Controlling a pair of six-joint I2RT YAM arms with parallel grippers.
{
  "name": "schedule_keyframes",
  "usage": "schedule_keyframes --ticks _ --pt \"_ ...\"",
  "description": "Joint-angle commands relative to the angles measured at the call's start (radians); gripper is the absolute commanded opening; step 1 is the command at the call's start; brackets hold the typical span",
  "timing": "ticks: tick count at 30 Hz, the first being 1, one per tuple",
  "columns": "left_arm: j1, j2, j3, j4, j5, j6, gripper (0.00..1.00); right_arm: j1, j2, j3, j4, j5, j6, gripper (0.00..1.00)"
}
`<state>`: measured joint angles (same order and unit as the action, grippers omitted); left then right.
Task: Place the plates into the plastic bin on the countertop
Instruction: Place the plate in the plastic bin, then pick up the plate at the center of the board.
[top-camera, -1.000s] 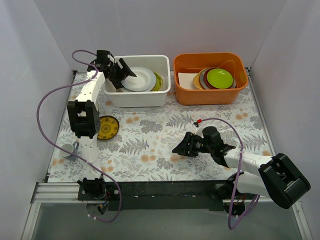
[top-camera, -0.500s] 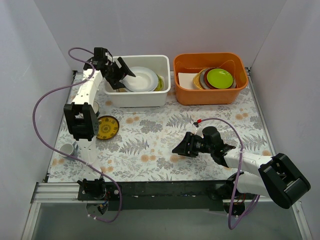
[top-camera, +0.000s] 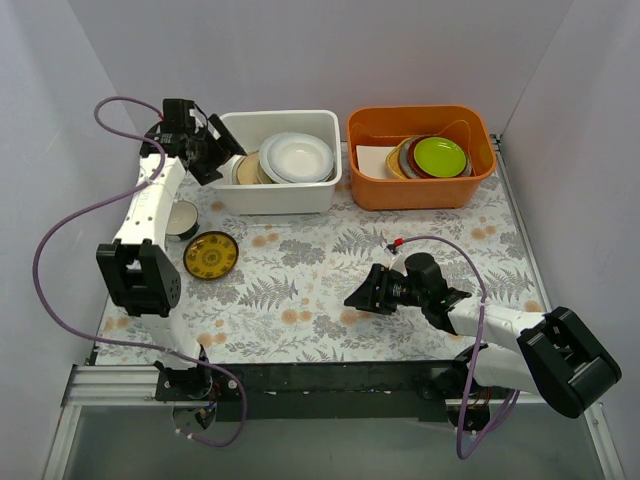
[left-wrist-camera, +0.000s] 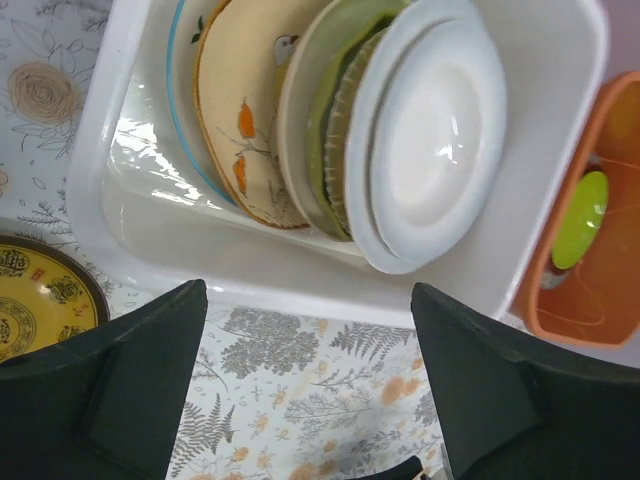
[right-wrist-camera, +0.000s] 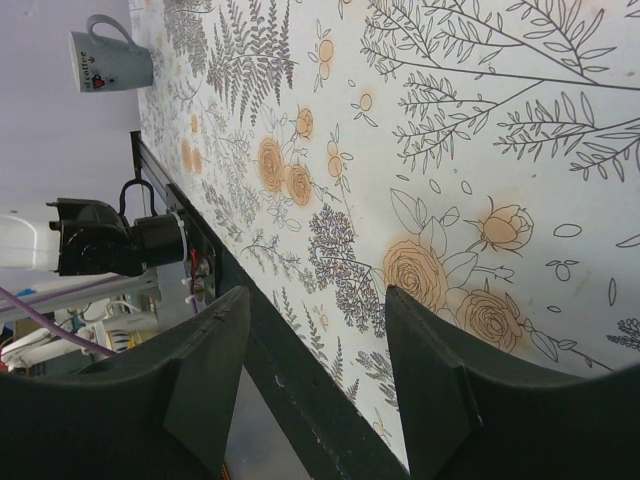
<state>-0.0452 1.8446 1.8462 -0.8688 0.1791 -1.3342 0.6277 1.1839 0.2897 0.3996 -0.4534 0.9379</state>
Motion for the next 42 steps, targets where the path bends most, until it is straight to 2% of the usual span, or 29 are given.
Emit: schedule_keyframes --ticks 1,7,12,18,28,34,42 --pt "0.002 -0.194 -0.065 0.102 0.032 -0.011 0.83 -0.005 -0.023 -0.003 0.027 -0.013 -0.017 0.64" --pt "0.001 -0.269 -0.120 0.096 0.118 0.003 0.83 -0.003 -0.029 -0.004 0.027 -0.013 -0.013 0.64" --pt "0.001 -0.418 -0.266 0.105 0.140 -0.002 0.83 0.015 -0.026 0.017 0.012 -0.004 -0.017 0.64" --pt "0.001 -0.599 -0.467 0.096 0.134 -0.007 0.83 0.090 0.022 0.077 0.004 0.033 -0.013 0.64" --pt "0.001 -0.789 -0.723 0.060 0.123 -0.045 0.84 0.196 0.154 0.175 0.033 0.064 0.004 0.64" --pt "0.002 -0.855 -0.861 0.025 0.082 -0.081 0.83 0.217 0.209 0.213 0.044 0.062 0.007 0.64" --pt "0.001 -0.935 -1.035 0.057 0.056 -0.163 0.81 0.236 0.261 0.229 0.073 0.061 0.019 0.64"
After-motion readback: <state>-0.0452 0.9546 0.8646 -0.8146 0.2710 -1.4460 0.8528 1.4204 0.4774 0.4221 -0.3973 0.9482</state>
